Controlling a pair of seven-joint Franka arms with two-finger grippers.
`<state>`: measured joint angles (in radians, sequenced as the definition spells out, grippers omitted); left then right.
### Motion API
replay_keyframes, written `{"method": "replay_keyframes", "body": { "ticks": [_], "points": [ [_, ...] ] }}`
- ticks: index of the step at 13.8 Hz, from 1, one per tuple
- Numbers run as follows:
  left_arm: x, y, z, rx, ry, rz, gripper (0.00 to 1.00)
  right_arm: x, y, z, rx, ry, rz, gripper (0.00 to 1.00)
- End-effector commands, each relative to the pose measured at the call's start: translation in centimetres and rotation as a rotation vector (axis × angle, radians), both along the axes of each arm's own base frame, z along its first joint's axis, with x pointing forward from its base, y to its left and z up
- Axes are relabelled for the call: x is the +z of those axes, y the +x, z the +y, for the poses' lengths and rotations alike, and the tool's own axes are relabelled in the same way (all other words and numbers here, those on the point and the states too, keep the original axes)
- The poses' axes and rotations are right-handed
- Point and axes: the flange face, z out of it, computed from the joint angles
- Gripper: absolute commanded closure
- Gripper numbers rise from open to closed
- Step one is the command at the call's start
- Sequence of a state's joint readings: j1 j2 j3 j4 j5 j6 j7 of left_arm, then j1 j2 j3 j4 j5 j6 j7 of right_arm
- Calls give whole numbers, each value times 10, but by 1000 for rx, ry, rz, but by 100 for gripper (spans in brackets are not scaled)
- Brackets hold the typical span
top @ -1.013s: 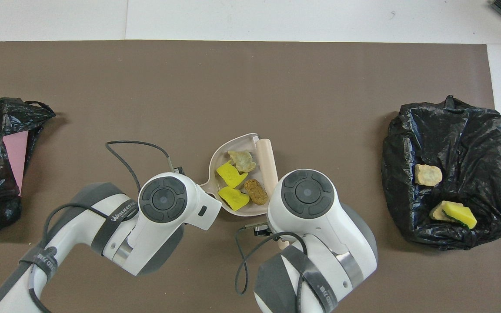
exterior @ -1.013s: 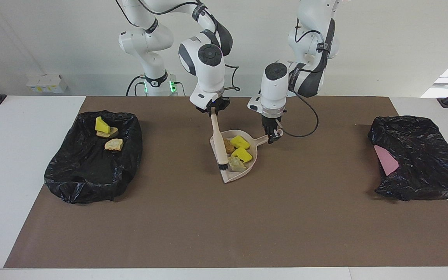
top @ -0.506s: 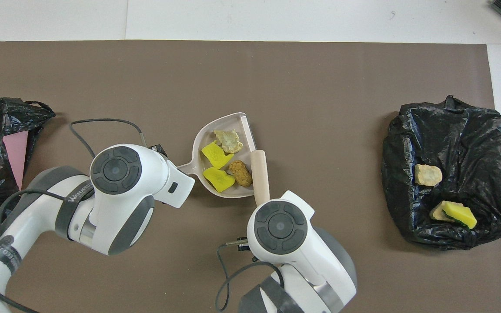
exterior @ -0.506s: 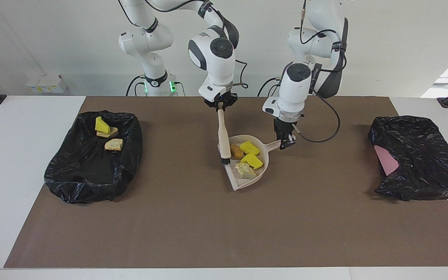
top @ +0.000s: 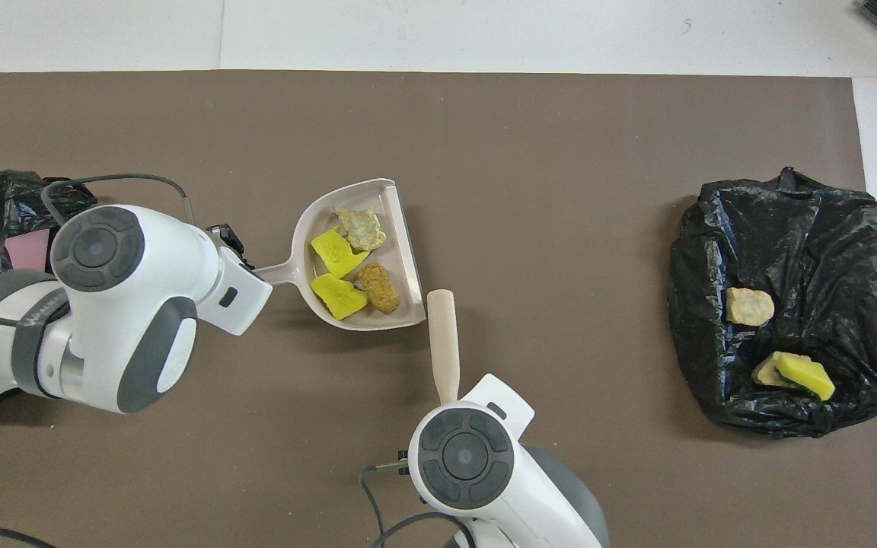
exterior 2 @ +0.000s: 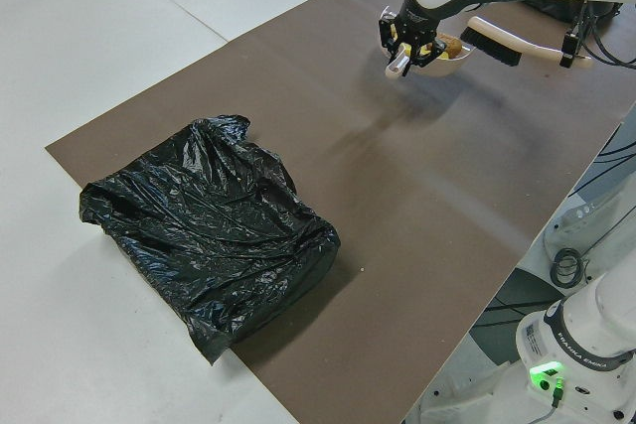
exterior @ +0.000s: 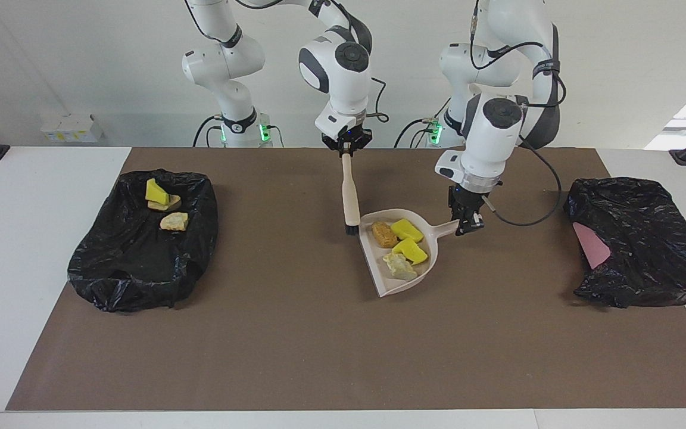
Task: Sweep and dump trash in bin
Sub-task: 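Carry the loaded dustpan with the left gripper over the nearer trash bag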
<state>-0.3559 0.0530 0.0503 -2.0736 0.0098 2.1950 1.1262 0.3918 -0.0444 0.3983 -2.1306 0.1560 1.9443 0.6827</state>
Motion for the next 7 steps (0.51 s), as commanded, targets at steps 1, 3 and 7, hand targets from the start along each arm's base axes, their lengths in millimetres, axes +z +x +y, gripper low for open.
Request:
{"method": "replay_keyframes", "body": {
  "ticks": [1,3,7],
  "points": [
    [19,14,40,-31,-13,22,100,5,-23,8,-42,39,22,100],
    [34,24,71,-59,-8,32,100,-11,-48,19,-22,26,50,100],
    [64,40,152,-99,-17,35,100,-45,-112,43,-30,-12,49,100]
  ]
}}
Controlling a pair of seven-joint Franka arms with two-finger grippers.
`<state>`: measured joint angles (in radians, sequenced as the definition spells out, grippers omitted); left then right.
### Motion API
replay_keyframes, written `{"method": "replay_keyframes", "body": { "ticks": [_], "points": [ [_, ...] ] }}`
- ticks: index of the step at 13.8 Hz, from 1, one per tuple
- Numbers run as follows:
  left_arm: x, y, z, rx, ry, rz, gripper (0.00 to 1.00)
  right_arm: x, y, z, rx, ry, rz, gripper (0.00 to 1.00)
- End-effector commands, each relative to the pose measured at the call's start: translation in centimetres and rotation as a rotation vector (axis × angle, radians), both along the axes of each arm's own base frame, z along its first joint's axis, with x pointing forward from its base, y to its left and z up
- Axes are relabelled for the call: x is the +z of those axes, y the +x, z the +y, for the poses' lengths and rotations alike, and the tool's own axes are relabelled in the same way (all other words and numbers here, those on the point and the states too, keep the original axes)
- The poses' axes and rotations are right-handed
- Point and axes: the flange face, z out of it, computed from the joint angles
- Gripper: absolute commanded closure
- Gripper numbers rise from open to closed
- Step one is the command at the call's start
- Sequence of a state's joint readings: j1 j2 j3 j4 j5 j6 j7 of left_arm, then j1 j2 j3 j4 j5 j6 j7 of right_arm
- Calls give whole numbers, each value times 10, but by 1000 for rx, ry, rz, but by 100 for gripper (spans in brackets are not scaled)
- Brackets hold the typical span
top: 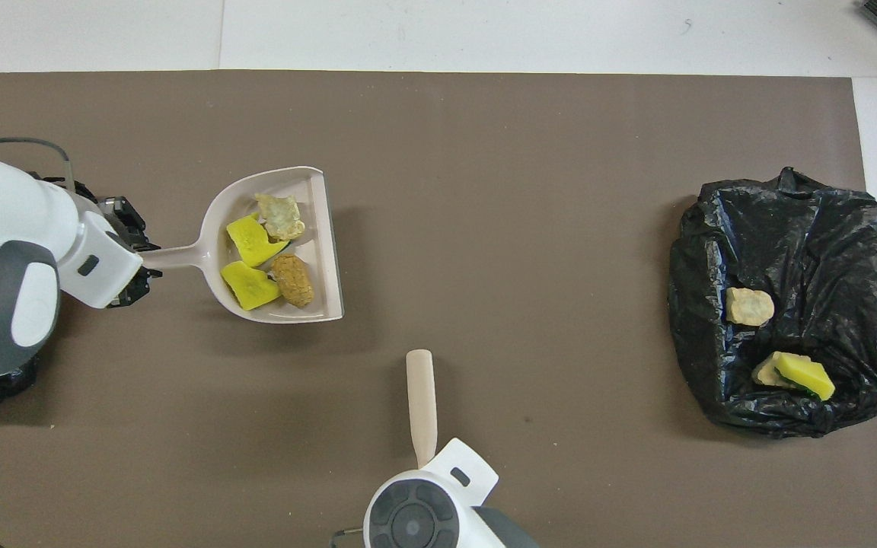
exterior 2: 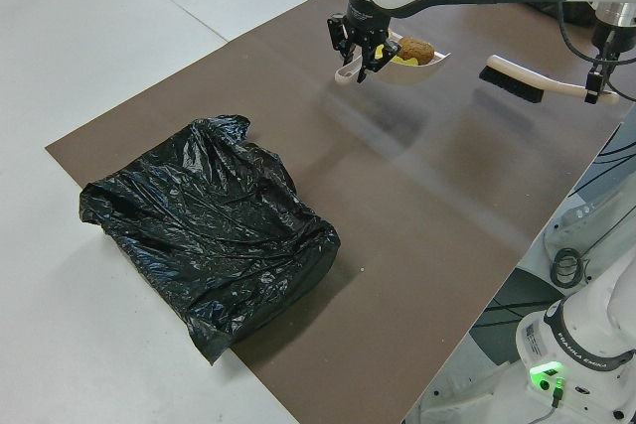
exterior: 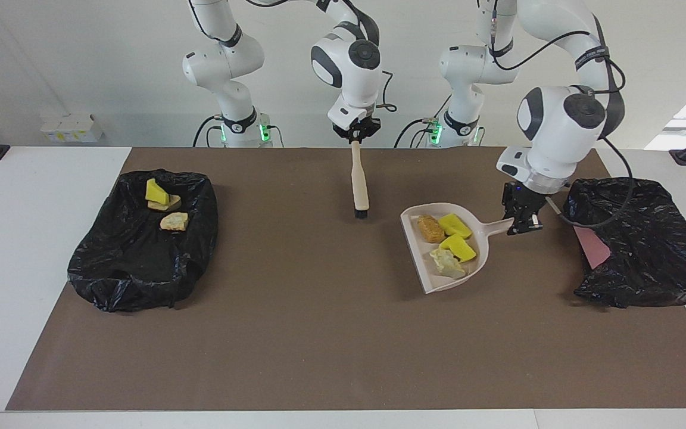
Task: Sweep and dump trash in bin
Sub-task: 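Carry the loaded dustpan with the left gripper over the nearer trash bag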
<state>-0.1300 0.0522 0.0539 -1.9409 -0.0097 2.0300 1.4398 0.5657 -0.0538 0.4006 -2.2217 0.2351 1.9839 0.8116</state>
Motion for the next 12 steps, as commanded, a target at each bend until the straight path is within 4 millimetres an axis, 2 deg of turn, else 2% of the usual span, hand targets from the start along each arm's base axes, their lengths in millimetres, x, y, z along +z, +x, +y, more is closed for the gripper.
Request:
{"method": "replay_keyframes", "body": {
  "ticks": [1,2,4,6,7,8,10,11,12],
  "points": [
    [21,9,51,-44,-20,3,100,-21,-42,3,-33,6,-30,100],
    [19,13,70,-64,-19,9,100,-25,-52,4,-29,-5,-30,100],
    [26,20,114,-87,-13,2,100,-28,-56,-1,-29,-14,-30,100],
    [30,17,166,-90,1,-9,100,-30,-56,0,-39,4,-20,100],
    [31,13,188,-96,8,-11,100,-30,-55,-1,-42,7,-14,96],
    [32,6,216,-88,15,-16,100,-31,-53,-1,-39,10,-13,86],
    [48,0,275,-100,52,-39,100,-33,-49,-2,-41,10,-9,67],
    [54,-5,308,-94,88,-41,100,-32,-46,-1,-34,15,-9,59],
    [58,-10,332,-114,127,-34,100,-32,-43,-2,-34,17,-9,57]
  ]
}}
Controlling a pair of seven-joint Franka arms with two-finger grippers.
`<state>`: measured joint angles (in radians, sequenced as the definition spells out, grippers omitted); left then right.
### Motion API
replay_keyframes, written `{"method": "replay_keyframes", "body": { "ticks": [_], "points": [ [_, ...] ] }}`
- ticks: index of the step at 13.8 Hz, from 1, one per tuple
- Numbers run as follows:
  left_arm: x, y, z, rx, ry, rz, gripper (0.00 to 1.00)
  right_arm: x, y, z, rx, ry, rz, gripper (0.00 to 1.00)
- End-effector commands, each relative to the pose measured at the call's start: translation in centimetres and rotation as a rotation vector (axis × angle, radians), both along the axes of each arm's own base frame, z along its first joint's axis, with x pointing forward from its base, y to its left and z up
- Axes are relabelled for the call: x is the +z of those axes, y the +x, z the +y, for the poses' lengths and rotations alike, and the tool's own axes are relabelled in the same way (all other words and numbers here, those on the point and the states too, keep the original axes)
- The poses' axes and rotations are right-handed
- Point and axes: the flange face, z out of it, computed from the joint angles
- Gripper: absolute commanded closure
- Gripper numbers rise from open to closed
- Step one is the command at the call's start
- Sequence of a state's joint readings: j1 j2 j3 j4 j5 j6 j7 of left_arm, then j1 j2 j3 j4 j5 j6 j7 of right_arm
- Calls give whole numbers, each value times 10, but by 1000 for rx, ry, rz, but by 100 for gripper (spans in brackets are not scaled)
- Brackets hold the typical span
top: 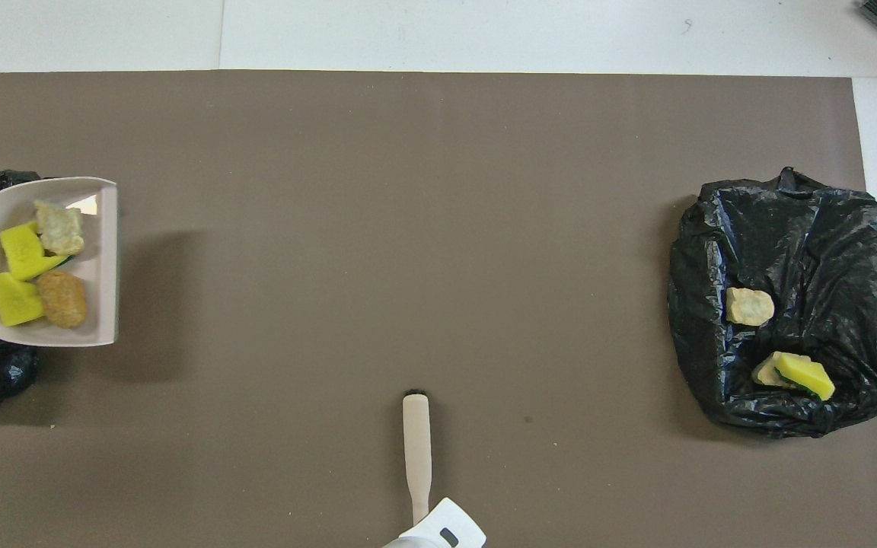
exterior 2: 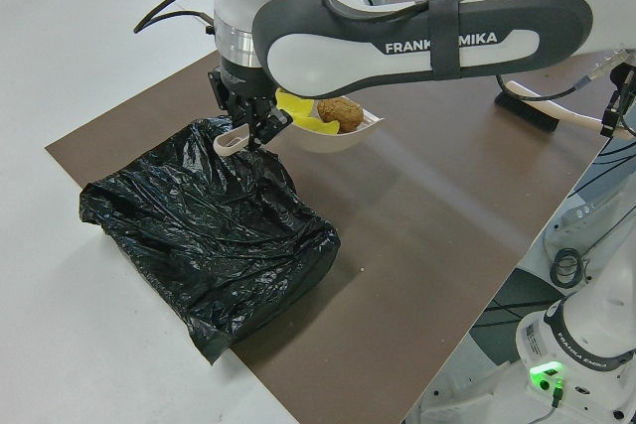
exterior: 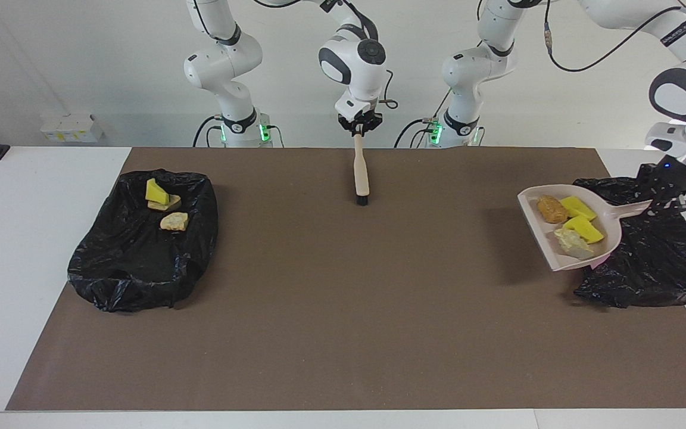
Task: Sweep and dump trash in bin
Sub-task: 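Tilt the dustpan with the left gripper to dump chunks onto the bag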
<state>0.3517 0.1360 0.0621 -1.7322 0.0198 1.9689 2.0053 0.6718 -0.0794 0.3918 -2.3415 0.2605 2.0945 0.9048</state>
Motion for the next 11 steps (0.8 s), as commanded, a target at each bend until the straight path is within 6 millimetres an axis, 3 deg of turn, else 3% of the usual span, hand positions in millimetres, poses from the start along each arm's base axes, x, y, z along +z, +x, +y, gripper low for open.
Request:
{"method": "replay_keyframes", "body": {
  "ticks": [1,3,5,8,11],
  "points": [
    [18,0,58,-54,92,10,100,0,14,-10,-16,36,4,51],
    [31,-4,95,-86,167,8,100,5,20,-11,-24,43,0,49],
    [38,-4,109,-91,236,-18,100,23,47,-14,-72,75,-22,38],
    [42,-5,120,-78,338,-17,100,58,122,-45,-143,134,-94,21],
    [46,4,113,-66,486,5,100,95,199,-92,-193,101,-236,7]
  ]
}}
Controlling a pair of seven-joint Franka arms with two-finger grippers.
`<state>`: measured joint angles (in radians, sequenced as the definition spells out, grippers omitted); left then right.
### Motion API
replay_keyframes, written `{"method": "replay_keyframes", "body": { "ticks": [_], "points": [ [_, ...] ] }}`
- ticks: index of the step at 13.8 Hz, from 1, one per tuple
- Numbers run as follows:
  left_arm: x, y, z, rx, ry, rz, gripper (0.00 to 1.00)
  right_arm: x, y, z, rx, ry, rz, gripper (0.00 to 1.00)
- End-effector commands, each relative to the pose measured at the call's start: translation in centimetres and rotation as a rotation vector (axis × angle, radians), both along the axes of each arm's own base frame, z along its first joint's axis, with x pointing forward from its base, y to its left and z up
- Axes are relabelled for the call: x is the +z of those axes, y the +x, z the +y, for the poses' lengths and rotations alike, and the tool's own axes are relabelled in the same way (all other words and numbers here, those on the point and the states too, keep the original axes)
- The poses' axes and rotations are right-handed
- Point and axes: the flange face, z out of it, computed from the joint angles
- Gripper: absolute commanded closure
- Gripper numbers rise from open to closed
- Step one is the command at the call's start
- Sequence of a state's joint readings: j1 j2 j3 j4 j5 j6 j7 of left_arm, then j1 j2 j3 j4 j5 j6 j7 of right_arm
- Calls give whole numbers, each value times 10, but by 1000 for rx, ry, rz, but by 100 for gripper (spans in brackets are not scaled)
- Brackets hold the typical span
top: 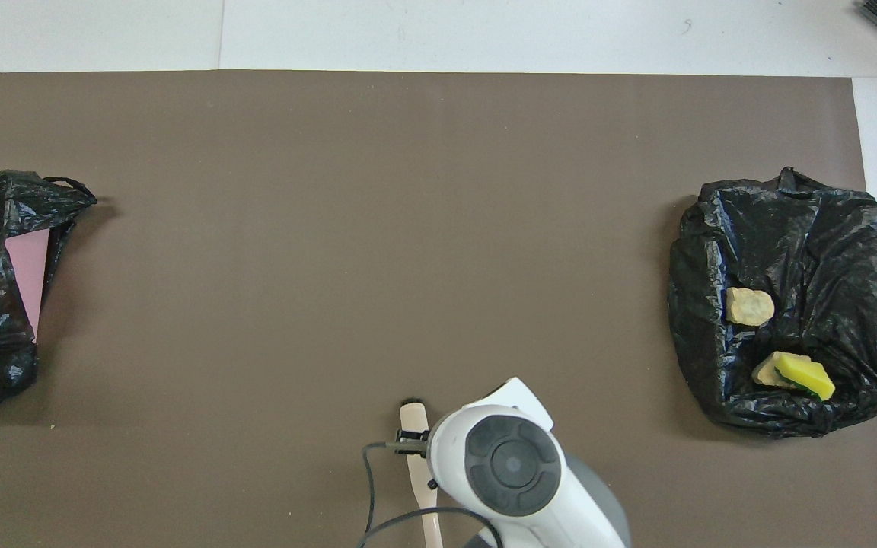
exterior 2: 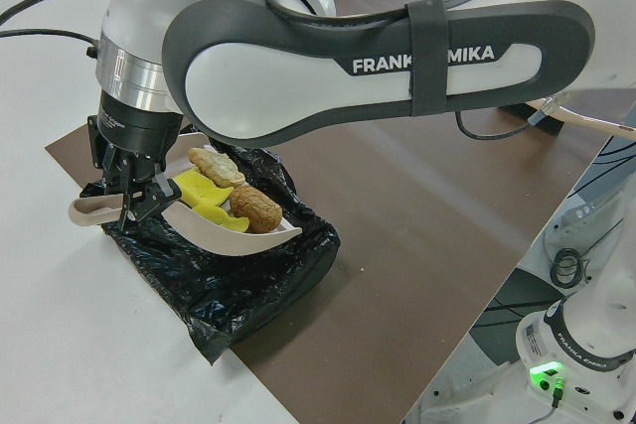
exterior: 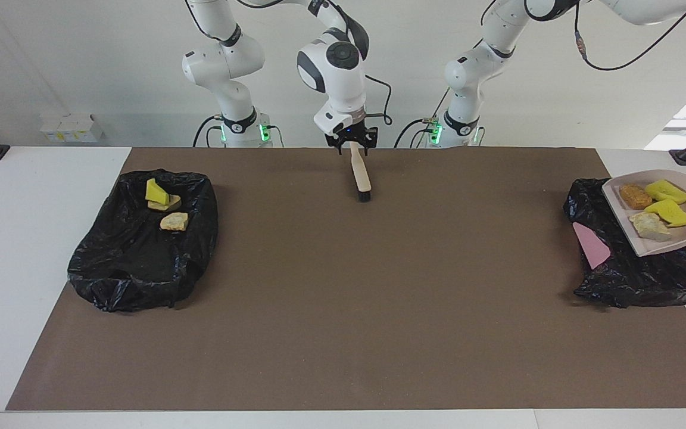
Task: Sweep and dump trash in bin
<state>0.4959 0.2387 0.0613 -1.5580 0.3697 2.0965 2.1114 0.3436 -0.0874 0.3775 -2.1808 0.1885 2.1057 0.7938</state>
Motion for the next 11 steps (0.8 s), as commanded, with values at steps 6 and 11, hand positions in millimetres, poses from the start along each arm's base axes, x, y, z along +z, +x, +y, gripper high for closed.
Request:
{"method": "replay_keyframes", "body": {
  "ticks": [6,11],
  "points": [
    [0,14,-32,23,345,16,100,102,140,-117,-78,-69,-197,0],
    [3,17,-65,-33,533,24,100,162,162,-176,-15,-81,-229,0]
  ]
}}
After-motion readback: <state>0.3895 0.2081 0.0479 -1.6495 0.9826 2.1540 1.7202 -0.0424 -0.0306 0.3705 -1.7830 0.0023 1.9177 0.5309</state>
